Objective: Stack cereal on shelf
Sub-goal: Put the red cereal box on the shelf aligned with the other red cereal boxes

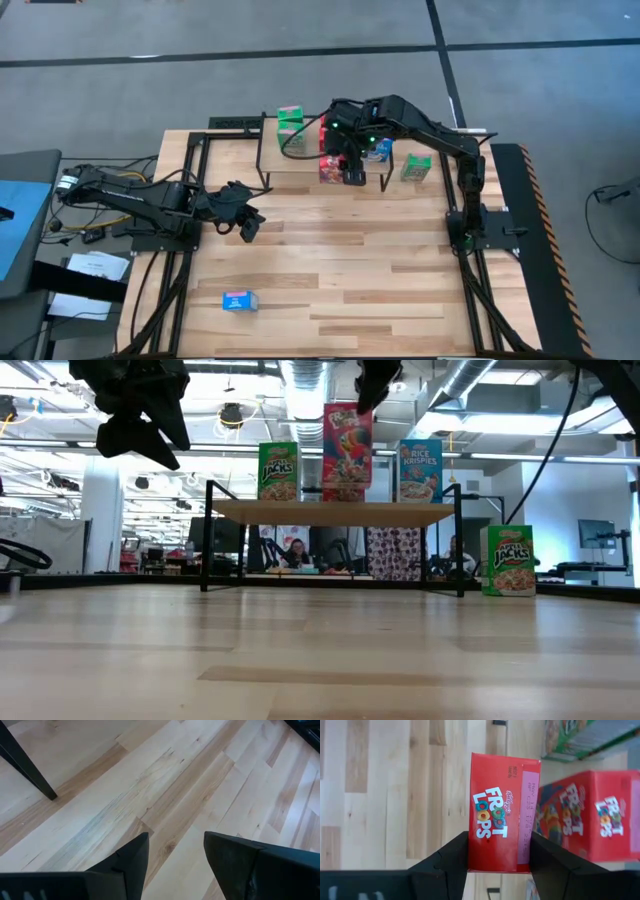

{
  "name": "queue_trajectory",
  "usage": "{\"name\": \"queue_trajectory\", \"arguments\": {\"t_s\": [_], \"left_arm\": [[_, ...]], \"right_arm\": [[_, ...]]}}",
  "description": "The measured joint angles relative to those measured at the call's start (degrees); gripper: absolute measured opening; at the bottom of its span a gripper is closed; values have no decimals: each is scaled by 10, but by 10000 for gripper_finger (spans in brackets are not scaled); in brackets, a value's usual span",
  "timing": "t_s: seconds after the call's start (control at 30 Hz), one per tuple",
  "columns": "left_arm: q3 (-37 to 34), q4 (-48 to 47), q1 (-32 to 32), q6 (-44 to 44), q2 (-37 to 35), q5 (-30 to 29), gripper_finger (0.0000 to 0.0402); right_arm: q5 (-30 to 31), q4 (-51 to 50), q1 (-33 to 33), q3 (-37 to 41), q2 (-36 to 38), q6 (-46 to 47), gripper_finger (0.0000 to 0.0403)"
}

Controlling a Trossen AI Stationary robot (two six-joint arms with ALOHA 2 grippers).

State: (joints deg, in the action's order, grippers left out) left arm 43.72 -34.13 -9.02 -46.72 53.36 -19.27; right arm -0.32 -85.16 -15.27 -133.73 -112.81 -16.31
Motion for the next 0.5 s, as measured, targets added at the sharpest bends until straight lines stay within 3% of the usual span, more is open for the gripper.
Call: {"name": "queue_trajectory", "arguments": {"t_s": [0.37, 0.5], "left_arm": [[0, 0, 0, 0, 0, 0, 179], [0, 0, 0, 0, 0, 0, 179]], "right_arm": [[-12, -14, 14, 1, 0, 33, 206], [-11, 7, 20, 40, 0, 43, 206]]}}
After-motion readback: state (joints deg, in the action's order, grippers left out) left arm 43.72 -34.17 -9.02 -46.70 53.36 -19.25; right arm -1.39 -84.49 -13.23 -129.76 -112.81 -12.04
